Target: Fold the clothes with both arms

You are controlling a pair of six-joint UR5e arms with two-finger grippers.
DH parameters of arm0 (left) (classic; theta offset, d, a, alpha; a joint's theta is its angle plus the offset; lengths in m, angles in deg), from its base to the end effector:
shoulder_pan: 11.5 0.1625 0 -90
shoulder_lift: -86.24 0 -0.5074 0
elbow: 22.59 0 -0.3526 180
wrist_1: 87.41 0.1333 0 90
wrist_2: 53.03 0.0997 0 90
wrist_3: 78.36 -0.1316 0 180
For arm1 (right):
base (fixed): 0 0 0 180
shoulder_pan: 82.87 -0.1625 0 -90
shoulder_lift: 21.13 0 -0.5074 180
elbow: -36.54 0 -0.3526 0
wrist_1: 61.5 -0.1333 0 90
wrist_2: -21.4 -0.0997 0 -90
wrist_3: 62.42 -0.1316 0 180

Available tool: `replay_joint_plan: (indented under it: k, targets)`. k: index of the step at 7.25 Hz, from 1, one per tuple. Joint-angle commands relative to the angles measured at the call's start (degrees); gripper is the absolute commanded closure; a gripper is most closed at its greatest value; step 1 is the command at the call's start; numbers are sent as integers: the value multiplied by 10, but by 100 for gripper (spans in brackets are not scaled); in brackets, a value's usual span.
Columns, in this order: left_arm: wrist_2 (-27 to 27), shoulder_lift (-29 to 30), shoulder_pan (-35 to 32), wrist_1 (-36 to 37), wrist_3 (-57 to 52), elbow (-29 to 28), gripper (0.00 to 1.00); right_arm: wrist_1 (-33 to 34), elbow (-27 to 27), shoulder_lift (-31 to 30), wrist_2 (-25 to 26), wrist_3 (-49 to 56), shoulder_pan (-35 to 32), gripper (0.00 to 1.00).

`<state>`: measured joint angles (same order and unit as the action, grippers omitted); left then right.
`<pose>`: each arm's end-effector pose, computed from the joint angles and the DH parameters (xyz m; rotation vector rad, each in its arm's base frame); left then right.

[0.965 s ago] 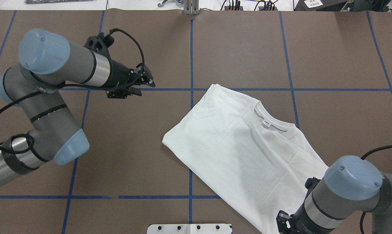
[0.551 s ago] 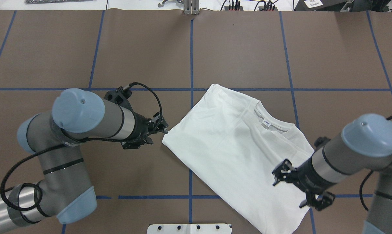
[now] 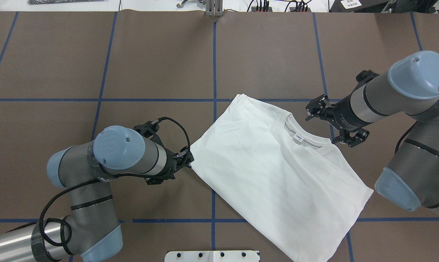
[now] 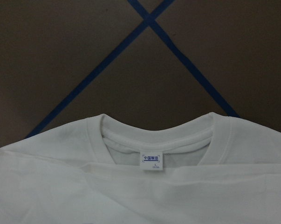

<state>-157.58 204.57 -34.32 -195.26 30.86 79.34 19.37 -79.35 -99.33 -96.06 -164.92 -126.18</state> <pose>0.5793 -0.3525 0.3639 -0.2025 1.0284 -0.5378 -0.3403 -0.4206 0.4508 -0.2278 -0.9116 0.7079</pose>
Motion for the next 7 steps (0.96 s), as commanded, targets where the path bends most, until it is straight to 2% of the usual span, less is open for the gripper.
replay_joint_plan:
  k: [1,5,7]
  targets:
    - [9,37,0,-2,-5,-51,36,0,8,11,42,13,-2,0]
    - [14,36,-1,-4,-6,-52,37,0,15,17,52,8,6,0]
    - [28,39,-2,-5,-6,-53,41,0,15,23,79,7,23,0]
